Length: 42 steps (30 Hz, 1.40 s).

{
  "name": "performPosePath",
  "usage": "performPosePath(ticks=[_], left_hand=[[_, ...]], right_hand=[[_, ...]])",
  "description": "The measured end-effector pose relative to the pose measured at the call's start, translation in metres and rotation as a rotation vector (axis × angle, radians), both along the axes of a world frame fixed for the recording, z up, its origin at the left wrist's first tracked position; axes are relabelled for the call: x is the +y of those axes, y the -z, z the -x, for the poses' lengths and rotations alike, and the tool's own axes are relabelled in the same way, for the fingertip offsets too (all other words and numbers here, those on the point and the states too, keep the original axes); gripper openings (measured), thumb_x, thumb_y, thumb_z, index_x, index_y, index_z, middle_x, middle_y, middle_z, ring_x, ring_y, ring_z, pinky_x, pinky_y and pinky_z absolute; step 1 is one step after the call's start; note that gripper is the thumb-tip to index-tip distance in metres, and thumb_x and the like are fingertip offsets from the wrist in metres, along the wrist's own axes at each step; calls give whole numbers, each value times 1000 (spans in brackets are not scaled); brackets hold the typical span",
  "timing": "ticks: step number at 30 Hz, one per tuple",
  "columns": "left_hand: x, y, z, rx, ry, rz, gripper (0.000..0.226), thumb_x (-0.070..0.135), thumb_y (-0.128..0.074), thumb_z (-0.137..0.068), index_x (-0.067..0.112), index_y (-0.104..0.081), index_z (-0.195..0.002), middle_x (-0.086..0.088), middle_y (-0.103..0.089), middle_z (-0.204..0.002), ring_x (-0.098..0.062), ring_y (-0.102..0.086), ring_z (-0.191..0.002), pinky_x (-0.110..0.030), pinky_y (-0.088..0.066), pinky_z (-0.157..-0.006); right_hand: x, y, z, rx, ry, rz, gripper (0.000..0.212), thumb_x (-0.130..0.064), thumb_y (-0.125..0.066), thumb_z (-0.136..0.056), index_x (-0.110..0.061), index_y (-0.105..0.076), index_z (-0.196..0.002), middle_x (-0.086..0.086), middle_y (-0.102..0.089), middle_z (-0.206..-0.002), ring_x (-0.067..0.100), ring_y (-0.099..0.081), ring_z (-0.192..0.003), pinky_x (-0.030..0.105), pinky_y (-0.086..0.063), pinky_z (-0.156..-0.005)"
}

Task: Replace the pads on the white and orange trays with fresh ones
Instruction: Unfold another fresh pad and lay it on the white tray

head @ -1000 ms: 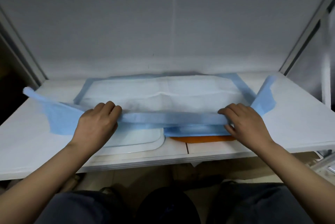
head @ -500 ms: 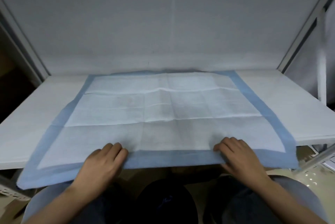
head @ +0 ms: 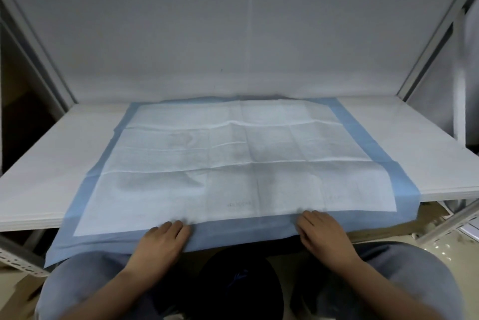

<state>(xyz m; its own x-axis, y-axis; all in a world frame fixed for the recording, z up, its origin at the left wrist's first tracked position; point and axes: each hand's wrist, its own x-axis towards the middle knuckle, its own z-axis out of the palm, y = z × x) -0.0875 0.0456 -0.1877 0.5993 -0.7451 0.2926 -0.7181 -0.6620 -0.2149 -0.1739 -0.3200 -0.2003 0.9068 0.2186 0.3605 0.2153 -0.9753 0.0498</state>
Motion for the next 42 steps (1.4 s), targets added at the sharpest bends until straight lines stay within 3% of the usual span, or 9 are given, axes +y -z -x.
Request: performPosePath(ticks=[8,12,15,18,24,27,31,37,42], left_hand=[[-21,2,5,-45,78,5,56,15,-70,-50,13,-49,-101,-7,-61,-81,-25,-57,-64,-33,-47,-53],[-49,-2,4,-79,133,38,64,21,-66,-59,12,-50,-120,-10,-67,-105,-28,-63,-95,-38,-55,-75],[-68,-1,5,-28,180,9,55,25,-44,-76,12,-52,-128,-10,-62,-125,-27,-62,-112,-41,-52,-90],[-80,-4,2,60,184,-4,56,31,-67,-70,15,-61,-123,-8,-64,-123,-24,-64,-108,-39,-52,-89],[-88,-17,-2,59,154,143,39,21,-49,-76,17,-72,-107,-4,-70,-113,-21,-68,-98,-33,-55,-82],[-86,-23,0,90,156,172,42,20,-75,-63,17,-73,-105,-4,-70,-112,-20,-69,-97,-31,-55,-80],[-83,-29,4,139,130,245,47,21,-79,-61,18,-71,-107,-2,-69,-113,-18,-69,-96,-29,-54,-78],[-79,-38,23,374,91,352,46,34,-39,-86,23,-51,-130,4,-54,-134,-9,-54,-115,-19,-41,-94],[-88,-74,5,582,-97,552,39,39,-27,-90,27,-56,-112,8,-62,-110,-12,-58,-98,-24,-42,-81]], right_hand=[[27,-3,0,13,-96,-67,49,-32,-78,-57,-25,-38,-85,-4,-57,-78,13,-55,-70,24,-32,-75],[52,1,-5,34,-120,-49,65,-47,-70,-62,-20,-51,-118,2,-57,-119,19,-56,-107,29,-33,-94],[69,6,-10,120,-52,21,94,-57,-63,-64,-13,-37,-143,7,-35,-150,25,-32,-137,44,-24,-108],[82,7,-16,168,14,15,103,-53,-68,-62,-11,-28,-148,12,-26,-155,29,-26,-142,49,-22,-108],[85,0,-30,-5,-3,-166,90,-13,-82,-53,-11,-45,-136,12,-48,-142,27,-49,-128,41,-36,-108],[79,-3,-36,-120,-21,-241,63,1,-78,-54,-10,-67,-115,9,-62,-126,26,-63,-112,35,-54,-89],[73,-17,-38,-222,-23,-283,47,0,-52,-68,-10,-70,-110,6,-66,-120,22,-66,-105,31,-56,-83],[72,-37,-40,-240,23,-325,64,10,-76,-52,-13,-68,-111,6,-69,-112,19,-68,-95,29,-51,-84],[76,-63,-47,-315,72,-318,40,-4,-62,-73,-9,-69,-112,8,-71,-107,20,-70,-89,30,-55,-78]])
